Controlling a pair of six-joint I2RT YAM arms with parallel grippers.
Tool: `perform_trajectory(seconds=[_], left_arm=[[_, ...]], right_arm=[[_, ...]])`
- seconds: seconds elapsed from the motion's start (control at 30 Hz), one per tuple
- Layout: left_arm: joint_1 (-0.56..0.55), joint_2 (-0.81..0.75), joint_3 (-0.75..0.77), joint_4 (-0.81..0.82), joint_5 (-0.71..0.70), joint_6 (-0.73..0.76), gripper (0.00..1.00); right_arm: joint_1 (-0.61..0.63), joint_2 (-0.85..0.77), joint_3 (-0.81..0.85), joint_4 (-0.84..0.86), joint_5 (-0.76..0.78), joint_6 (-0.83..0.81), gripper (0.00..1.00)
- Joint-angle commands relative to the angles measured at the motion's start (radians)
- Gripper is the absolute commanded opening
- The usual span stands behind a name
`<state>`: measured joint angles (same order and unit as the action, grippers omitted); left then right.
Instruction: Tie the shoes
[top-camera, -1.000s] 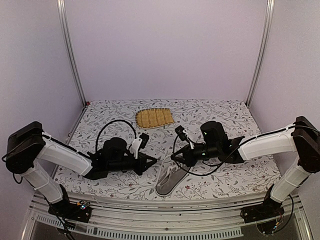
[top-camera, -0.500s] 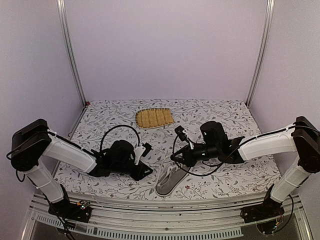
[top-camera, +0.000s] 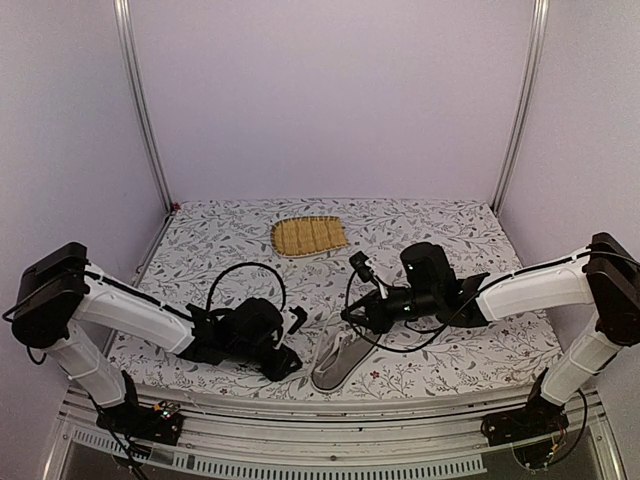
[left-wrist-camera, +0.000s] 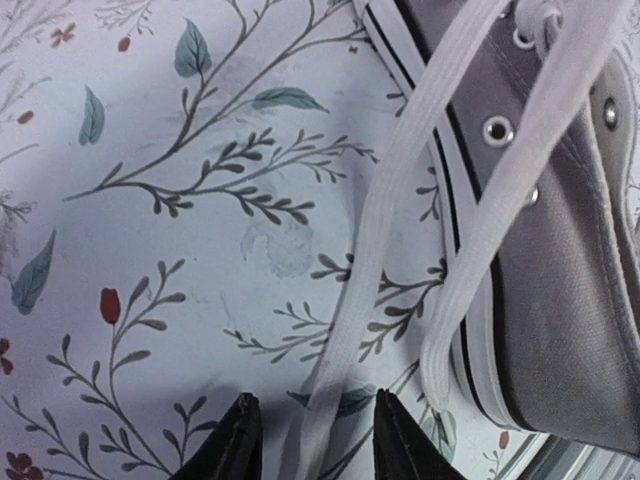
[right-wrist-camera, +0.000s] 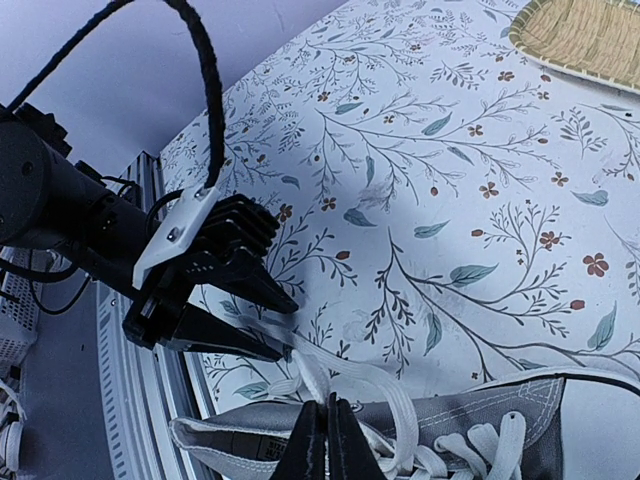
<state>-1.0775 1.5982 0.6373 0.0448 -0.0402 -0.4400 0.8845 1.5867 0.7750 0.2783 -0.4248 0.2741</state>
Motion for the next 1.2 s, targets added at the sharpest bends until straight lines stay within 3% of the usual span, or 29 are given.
perform_trajectory(seconds=[0.0, 0.3, 0.47, 0.57, 0.93, 1.17], left_arm=[[-0.047, -0.015, 0.014, -0.139, -0.055, -0.069, 0.38], [-0.098, -0.012, 0.026, -0.260, -0.137, -0.100, 0.32], [-0.112, 0.009, 0.035, -0.290, -0.161, -0.110, 0.19], [-0.122, 0.020, 0.022, -0.290, -0.181, -0.122, 0.00], [-0.123, -0.146, -0.001, -0.161, -0.230, -0.188, 0.00], [-0.125, -0.304, -0.037, 0.034, -0.082, -0.218, 0.00]], right_arm=[[0.007, -0.009, 0.014, 0.027, -0.001, 0.010, 0.02], [0.007, -0.006, 0.015, 0.037, -0.003, 0.011, 0.02], [0.007, -0.007, 0.014, 0.041, -0.002, 0.014, 0.02], [0.008, -0.012, 0.014, 0.041, 0.004, 0.013, 0.02], [0.008, -0.011, 0.018, 0.047, 0.018, 0.022, 0.02], [0.007, -0.008, 0.022, 0.051, 0.027, 0.028, 0.02]])
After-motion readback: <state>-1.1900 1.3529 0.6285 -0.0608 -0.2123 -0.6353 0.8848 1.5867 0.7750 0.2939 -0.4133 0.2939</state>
